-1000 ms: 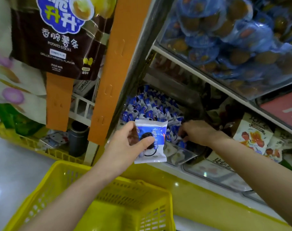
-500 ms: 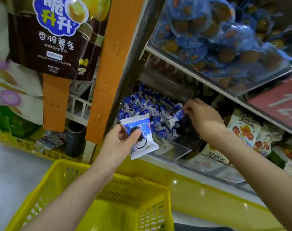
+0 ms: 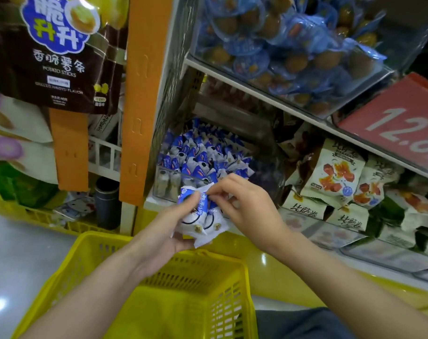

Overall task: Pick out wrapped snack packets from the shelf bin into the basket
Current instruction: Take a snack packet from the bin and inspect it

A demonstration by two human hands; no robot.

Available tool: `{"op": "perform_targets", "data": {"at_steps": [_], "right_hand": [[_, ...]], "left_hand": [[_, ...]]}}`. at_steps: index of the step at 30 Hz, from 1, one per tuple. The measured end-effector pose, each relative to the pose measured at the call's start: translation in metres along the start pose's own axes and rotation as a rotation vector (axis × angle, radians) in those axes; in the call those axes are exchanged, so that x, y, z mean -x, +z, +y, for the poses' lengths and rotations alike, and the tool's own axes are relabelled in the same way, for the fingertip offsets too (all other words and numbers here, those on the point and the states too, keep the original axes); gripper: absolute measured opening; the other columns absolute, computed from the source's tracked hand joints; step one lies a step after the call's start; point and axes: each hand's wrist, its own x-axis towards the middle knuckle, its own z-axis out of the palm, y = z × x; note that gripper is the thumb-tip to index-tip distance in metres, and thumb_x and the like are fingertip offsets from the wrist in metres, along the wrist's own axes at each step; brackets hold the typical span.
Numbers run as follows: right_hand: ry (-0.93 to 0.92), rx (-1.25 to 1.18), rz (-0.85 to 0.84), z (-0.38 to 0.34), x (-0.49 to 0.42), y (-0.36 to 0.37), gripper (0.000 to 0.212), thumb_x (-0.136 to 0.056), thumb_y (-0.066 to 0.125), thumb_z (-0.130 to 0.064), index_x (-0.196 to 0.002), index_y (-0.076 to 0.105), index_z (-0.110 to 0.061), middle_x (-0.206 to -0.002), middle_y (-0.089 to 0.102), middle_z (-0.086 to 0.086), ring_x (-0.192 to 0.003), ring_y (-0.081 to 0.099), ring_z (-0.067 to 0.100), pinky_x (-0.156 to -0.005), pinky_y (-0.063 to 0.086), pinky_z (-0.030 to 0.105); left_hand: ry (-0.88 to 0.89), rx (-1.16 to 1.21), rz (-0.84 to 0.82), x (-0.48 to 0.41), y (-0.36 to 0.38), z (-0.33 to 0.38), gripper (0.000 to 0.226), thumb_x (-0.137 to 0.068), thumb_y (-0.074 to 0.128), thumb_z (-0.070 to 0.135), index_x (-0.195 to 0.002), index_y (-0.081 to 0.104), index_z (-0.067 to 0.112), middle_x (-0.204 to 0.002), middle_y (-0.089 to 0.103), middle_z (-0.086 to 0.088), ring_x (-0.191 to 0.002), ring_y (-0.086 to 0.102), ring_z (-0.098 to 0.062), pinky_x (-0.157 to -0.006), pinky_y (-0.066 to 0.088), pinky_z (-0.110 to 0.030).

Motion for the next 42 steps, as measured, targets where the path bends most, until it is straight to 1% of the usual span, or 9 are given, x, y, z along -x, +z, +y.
{"op": "perform_targets", "data": {"at_steps": [4, 7, 12, 16, 20, 25, 28, 35, 42], "right_hand": [[0.291, -0.333, 0.049, -0.004, -0.001, 0.005, 0.020, -0.090, 0.058, -0.020, -0.108, 0.055, -0.028, -0.106, 0.054, -0.012, -0.091, 0.055, -0.006, -0.076, 0.043, 0.005], [0.565, -0.561, -0.112, -0.001, -0.003, 0.004, 0.027, -0.092, 0.054, -0.029, -0.118, 0.053, -0.023, -0.113, 0.060, -0.011, -0.094, 0.058, -0.007, -0.077, 0.046, 0.006], [0.569, -0.722, -0.200, 0.003, -0.002, -0.001, 0.015, -0.088, 0.061, -0.017, -0.102, 0.066, -0.017, -0.094, 0.071, -0.012, -0.085, 0.064, -0.005, -0.068, 0.046, 0.006], [0.668, -0.611, -0.097, 0.019, -0.011, -0.017, 0.030, -0.084, 0.065, -0.023, -0.113, 0.062, -0.015, -0.107, 0.069, -0.001, -0.095, 0.064, 0.009, -0.075, 0.051, 0.018], [0.596, -0.176, 0.155, 0.042, -0.032, -0.044, 0.025, -0.087, 0.062, -0.023, -0.111, 0.058, -0.020, -0.096, 0.062, -0.012, -0.080, 0.060, -0.004, -0.070, 0.047, 0.012], [0.649, 0.318, -0.161, 0.064, -0.049, -0.048, 0.041, -0.087, 0.061, -0.030, -0.127, 0.053, -0.022, -0.115, 0.061, 0.004, -0.085, 0.058, 0.016, -0.067, 0.048, 0.026], [0.682, 0.498, -0.364, 0.068, -0.054, -0.040, 0.039, -0.087, 0.060, -0.032, -0.124, 0.053, -0.023, -0.109, 0.061, 0.005, -0.082, 0.061, 0.020, -0.063, 0.050, 0.030], [0.698, 0.478, -0.604, 0.079, -0.066, -0.011, 0.033, -0.084, 0.065, -0.027, -0.112, 0.061, -0.009, -0.105, 0.063, 0.006, -0.088, 0.062, 0.019, -0.081, 0.054, 0.032], [0.892, 0.090, -0.432, 0.097, -0.053, 0.010, 0.035, -0.085, 0.063, -0.037, -0.103, 0.058, -0.008, -0.084, 0.050, 0.000, -0.072, 0.046, 0.011, -0.061, 0.036, 0.023]], "left_hand": [[0.089, -0.080, 0.048, -0.002, -0.002, -0.002, 0.045, -0.070, 0.066, 0.035, -0.113, 0.061, 0.022, -0.103, 0.072, -0.002, -0.089, 0.069, -0.015, -0.068, 0.058, -0.027], [0.151, -0.087, 0.053, -0.005, -0.003, -0.001, 0.049, -0.070, 0.064, 0.037, -0.117, 0.059, 0.023, -0.103, 0.072, 0.000, -0.089, 0.069, -0.013, -0.068, 0.056, -0.024], [0.199, -0.113, 0.045, -0.008, -0.004, -0.001, 0.050, -0.072, 0.062, 0.039, -0.119, 0.056, 0.023, -0.098, 0.073, -0.001, -0.087, 0.069, -0.014, -0.069, 0.058, -0.028], [0.245, -0.107, 0.083, -0.010, -0.006, 0.000, 0.040, -0.074, 0.061, 0.037, -0.112, 0.056, 0.026, -0.098, 0.072, 0.002, -0.088, 0.069, -0.017, -0.064, 0.057, -0.029], [0.234, -0.052, 0.152, -0.013, -0.010, 0.001, 0.034, -0.075, 0.061, 0.036, -0.108, 0.056, 0.027, -0.083, 0.073, 0.004, -0.077, 0.070, -0.018, -0.060, 0.055, -0.026], [0.199, 0.049, 0.172, -0.017, -0.008, 0.003, 0.029, -0.080, 0.061, 0.026, -0.109, 0.058, 0.023, -0.096, 0.071, -0.005, -0.074, 0.070, -0.022, -0.059, 0.058, -0.031], [0.198, 0.057, 0.178, -0.018, -0.008, 0.003, 0.027, -0.081, 0.061, 0.025, -0.107, 0.059, 0.021, -0.094, 0.071, -0.005, -0.074, 0.070, -0.022, -0.059, 0.058, -0.032], [0.199, 0.028, 0.183, -0.016, -0.007, 0.003, 0.018, -0.086, 0.059, 0.023, -0.104, 0.059, 0.021, -0.093, 0.070, -0.007, -0.072, 0.071, -0.021, -0.056, 0.057, -0.030], [0.220, 0.008, 0.182, -0.016, -0.010, 0.003, 0.017, -0.088, 0.058, 0.026, -0.106, 0.059, 0.028, -0.095, 0.071, -0.001, -0.076, 0.071, -0.020, -0.058, 0.056, -0.028]]}}
